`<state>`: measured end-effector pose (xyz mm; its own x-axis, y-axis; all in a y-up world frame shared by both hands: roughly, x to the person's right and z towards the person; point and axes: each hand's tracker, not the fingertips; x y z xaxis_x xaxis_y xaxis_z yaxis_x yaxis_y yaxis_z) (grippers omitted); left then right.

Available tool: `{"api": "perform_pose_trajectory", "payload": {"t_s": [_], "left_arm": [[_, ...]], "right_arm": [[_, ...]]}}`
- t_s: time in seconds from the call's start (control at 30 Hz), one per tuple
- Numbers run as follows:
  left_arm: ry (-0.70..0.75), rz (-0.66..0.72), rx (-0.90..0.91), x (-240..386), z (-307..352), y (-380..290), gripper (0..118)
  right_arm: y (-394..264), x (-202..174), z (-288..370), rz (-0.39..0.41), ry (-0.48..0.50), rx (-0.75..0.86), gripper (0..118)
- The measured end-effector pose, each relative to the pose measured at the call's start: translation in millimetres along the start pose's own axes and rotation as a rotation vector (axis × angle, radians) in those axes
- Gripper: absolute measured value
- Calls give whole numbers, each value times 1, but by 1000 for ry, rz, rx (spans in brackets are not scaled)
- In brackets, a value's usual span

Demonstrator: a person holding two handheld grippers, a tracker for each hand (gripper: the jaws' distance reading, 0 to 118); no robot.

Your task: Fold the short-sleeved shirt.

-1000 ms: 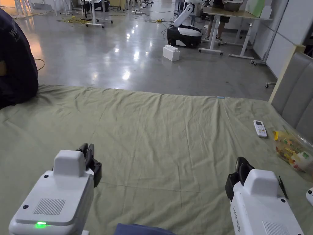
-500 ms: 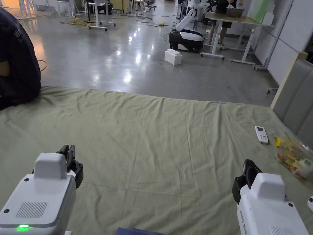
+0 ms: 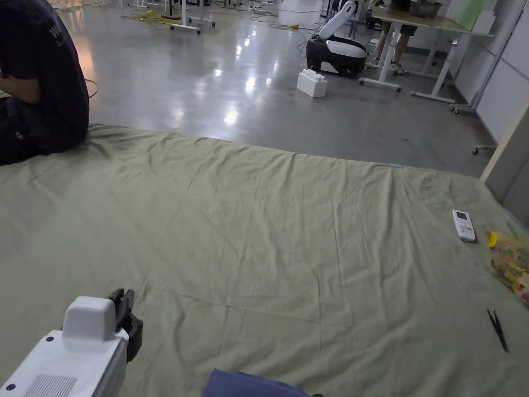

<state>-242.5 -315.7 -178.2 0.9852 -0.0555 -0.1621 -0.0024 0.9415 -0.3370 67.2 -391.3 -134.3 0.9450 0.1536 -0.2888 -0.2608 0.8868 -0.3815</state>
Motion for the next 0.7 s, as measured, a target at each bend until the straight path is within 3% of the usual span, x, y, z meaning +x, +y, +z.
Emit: {"api": "perform_pose_trajectory", "payload": {"t_s": [0.17, 0.3, 0.33, 0.43, 0.53, 0.7], "left_arm": [[-135, 56, -173, 1, -7, -32, 9], [-329, 166, -379, 9, -18, -49, 14], [-383, 194, -443, 11, -24, -54, 22], [-516, 244, -521, 15, -43, -74, 70], [-638, 293, -547, 15, -57, -85, 74], [-772, 417, -649, 17, -82, -90, 100]], "right_arm": [[-26, -6, -33, 18, -44, -109, 0], [-41, 5, -47, -33, -76, -172, 0], [-40, 5, -44, -29, -79, -163, 0], [-42, 3, -44, -1, -77, -174, 0], [-40, 2, -41, 19, -76, -170, 0], [-44, 6, -44, 17, -68, -174, 0]]}}
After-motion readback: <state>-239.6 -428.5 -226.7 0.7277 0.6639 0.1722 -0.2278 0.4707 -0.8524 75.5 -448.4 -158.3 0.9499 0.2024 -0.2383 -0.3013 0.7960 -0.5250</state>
